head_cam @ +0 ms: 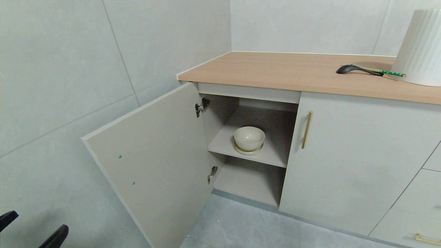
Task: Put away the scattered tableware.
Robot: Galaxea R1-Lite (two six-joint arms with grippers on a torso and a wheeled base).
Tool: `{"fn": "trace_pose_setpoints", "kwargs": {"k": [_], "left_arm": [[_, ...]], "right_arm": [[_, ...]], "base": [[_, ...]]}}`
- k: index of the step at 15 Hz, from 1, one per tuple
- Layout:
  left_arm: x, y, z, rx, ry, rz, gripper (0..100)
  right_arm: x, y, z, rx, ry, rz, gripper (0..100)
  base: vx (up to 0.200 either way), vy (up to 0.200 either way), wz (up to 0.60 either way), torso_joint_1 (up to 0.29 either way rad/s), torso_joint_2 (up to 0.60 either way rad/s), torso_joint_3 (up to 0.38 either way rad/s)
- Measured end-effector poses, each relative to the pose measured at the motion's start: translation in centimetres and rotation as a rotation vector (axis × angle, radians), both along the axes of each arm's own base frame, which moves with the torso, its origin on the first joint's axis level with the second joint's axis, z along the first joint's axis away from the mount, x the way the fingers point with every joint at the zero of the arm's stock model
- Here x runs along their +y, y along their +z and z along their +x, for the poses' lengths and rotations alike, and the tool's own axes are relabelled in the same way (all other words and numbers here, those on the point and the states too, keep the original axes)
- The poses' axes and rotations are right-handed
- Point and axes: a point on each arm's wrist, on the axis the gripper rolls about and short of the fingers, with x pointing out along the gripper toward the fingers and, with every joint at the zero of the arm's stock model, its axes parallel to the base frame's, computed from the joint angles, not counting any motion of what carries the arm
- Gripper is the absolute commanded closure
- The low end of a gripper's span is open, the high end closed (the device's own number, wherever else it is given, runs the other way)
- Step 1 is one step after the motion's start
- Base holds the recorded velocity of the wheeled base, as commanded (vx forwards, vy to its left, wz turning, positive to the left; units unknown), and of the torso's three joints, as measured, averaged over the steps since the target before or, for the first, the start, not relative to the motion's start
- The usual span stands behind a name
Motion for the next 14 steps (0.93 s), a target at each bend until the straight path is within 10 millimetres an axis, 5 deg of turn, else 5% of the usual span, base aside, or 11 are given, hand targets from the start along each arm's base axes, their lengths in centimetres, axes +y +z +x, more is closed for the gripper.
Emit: {"fn": "trace_pose_setpoints", "kwargs": {"k": [8,14], "left_arm": [[0.5,1.2,4.8,0.015,-0.024,-0.011,0],[1.3,0.7,6.6,0.072,0.039,0.027,0]], "right_arm": [[0.0,0.0,0.0,-0.005,-0.001,-0.001,0],[0.0,0.0,0.0,-0.006,-0.001,0.0,0]], "base": [[0.0,0.0,0.0,0.0,0.0,0.0],[0.0,0.0,0.0,0.0,0.0,0.0]]}}
